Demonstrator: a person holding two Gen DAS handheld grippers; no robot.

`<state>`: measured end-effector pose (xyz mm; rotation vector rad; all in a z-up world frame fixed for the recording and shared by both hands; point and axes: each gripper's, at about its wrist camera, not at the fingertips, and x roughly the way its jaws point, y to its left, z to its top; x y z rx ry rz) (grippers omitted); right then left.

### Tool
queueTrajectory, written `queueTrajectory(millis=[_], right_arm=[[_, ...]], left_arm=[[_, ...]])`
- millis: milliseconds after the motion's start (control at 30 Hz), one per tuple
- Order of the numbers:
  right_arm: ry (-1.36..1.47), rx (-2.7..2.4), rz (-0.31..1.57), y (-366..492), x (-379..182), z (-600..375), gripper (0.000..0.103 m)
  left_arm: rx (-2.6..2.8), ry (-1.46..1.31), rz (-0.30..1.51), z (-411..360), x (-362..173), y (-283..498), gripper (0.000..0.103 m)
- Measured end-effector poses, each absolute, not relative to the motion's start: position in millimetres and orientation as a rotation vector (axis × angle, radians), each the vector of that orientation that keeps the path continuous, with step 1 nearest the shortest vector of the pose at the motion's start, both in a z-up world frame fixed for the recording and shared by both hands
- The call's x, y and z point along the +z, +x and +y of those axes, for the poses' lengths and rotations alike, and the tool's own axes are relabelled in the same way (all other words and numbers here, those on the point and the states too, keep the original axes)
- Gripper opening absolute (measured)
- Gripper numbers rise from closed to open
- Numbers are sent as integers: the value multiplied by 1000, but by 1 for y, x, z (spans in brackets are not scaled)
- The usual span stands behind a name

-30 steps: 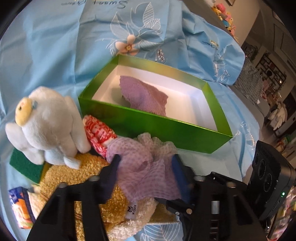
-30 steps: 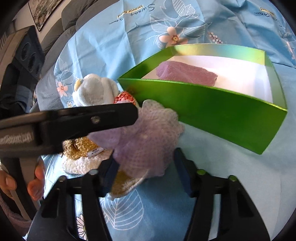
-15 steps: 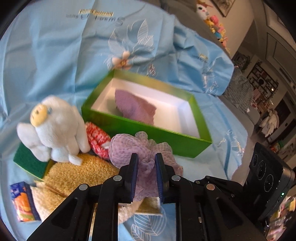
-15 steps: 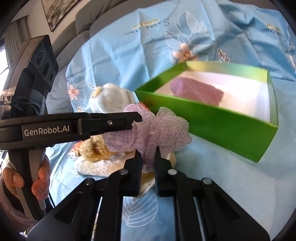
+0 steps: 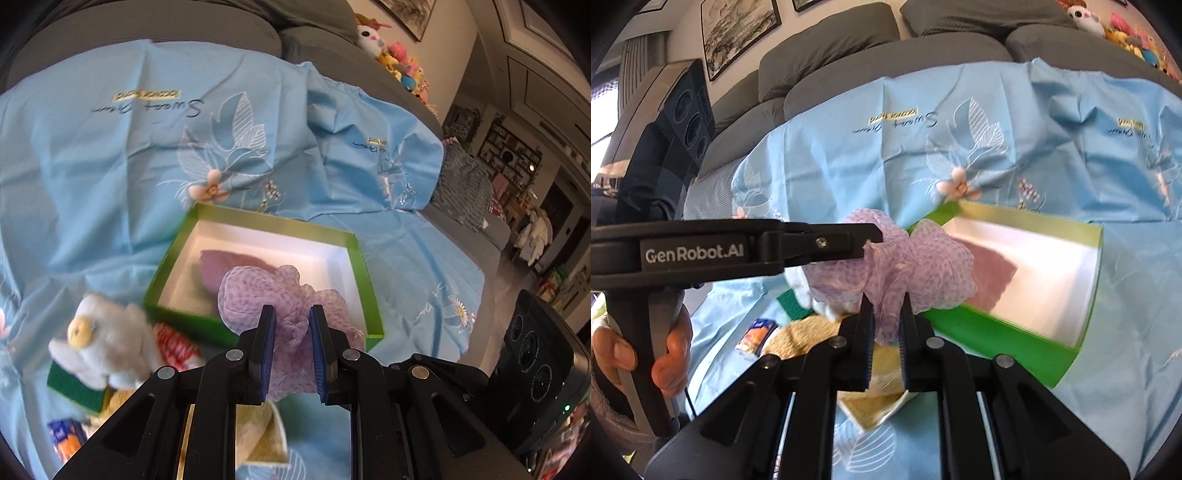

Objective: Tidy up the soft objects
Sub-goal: 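Lower the bath puff into the green box and release it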

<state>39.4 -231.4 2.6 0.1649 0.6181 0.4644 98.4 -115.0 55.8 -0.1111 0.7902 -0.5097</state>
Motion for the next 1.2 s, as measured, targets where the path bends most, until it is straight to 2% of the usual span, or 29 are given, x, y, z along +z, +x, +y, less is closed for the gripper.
queueTrajectory(millis=[500, 867, 967, 1000, 1033, 1067, 1100, 1133, 1200], right_arm=[[115, 322, 679, 107, -10, -265, 13], [66, 285, 768, 137, -33, -262, 14], [48, 273, 784, 139, -36, -260, 22], [39, 261, 785, 139, -36, -260, 28], [34, 252, 786, 139, -36, -259, 40], [31, 241, 787, 139, -36, -259, 46], [30, 231, 784, 137, -35, -260, 56], [32, 226, 777, 135, -34, -260, 60], [28, 221, 778, 133, -32, -260, 60]], left_arm=[[-495, -98, 893, -155, 22, 179, 18], [-454, -119, 972, -154, -10, 204, 18], [-438, -111, 981, -152, -14, 207, 19], [-430, -108, 982, -151, -14, 207, 19], [-422, -104, 982, -150, -14, 207, 22], [-416, -99, 983, -150, -14, 207, 29], [-408, -95, 983, -149, -14, 206, 47], [-395, -90, 977, -146, -12, 205, 69], [-388, -87, 957, -144, -9, 202, 81]])
